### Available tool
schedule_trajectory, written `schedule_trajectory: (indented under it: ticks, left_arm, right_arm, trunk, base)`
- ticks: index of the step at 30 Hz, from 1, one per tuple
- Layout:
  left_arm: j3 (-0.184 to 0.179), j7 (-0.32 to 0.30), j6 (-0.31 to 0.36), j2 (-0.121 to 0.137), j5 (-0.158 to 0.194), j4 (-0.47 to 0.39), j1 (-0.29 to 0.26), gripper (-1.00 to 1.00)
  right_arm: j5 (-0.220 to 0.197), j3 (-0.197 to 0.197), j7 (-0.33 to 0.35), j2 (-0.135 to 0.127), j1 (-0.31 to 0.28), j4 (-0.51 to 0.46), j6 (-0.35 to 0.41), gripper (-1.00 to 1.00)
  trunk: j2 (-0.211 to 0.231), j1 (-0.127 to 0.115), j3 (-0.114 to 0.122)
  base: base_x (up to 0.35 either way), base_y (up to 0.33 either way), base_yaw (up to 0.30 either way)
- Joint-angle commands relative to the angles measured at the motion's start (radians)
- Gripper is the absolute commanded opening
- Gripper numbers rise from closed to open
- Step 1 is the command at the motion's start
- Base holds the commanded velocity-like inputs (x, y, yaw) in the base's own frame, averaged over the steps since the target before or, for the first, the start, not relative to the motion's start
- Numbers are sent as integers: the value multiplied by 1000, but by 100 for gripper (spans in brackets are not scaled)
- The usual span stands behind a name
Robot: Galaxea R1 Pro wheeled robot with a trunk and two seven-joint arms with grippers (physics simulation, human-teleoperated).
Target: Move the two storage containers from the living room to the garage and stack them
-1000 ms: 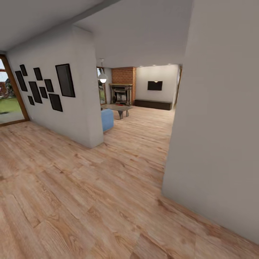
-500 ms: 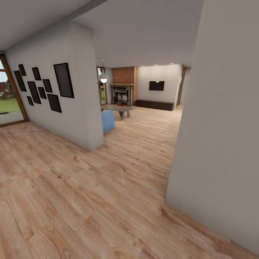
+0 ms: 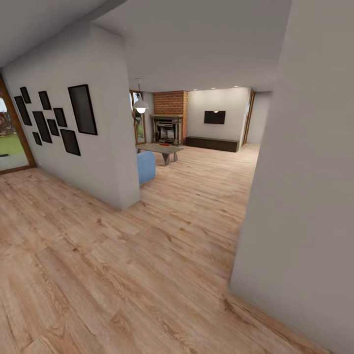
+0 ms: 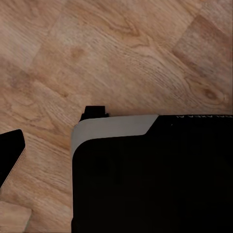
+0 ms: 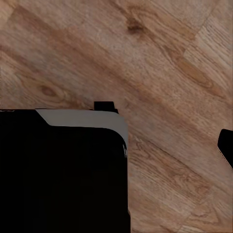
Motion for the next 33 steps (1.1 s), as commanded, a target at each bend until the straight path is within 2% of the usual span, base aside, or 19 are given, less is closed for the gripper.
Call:
schedule_trajectory:
  ticks: [1,33]
  left_arm:
    - [2,-2,-2,0,0,1,-1,100]
    - [2,-1,-2,1,-2,1,-1,100]
  right_arm:
    - [-7,8,0,1,-1,3,-4,100]
    - [-7,8,0,1,-1,3,-2,100]
  trunk:
    - [-1,1,-1]
    - [-1,1,-1]
  base:
    - [306,0,0]
    - [314,0,0]
